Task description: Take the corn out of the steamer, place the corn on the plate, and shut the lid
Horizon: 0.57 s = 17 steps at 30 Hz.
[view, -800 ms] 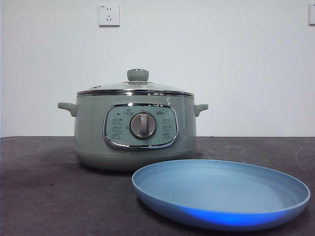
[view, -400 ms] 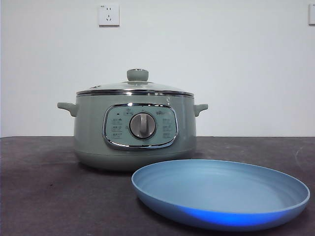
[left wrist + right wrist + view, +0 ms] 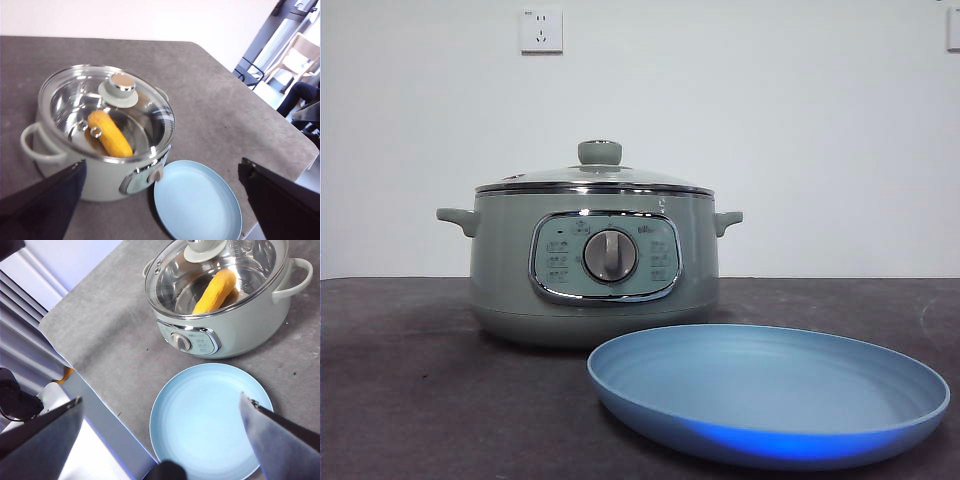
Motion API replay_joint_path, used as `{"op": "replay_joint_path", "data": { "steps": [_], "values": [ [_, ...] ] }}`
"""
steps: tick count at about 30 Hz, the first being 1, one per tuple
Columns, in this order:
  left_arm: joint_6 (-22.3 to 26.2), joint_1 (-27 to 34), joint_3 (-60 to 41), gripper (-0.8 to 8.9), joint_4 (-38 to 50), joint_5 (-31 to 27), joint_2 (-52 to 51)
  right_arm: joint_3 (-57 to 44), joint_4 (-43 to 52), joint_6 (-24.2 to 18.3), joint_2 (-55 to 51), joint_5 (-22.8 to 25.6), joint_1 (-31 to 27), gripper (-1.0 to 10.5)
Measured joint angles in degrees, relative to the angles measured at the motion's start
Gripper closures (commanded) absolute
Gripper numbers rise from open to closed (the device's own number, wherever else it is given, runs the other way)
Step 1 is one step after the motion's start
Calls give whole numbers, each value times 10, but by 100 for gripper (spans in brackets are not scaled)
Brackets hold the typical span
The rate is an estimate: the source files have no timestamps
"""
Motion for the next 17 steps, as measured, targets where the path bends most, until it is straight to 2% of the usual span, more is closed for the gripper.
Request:
{"op": "replay_joint_path", "data": {
  "steps": [3, 14, 17],
  "values": [
    [-3, -23, 0, 217, 43, -17, 31, 0, 0, 0, 0, 0, 0, 378],
    [-12, -137, 0, 217, 214, -145, 155, 0, 0, 0, 0, 2, 0, 379],
    [-12, -164, 0, 218, 272, -177, 197, 0, 0, 0, 0, 15, 0, 379]
  ]
}}
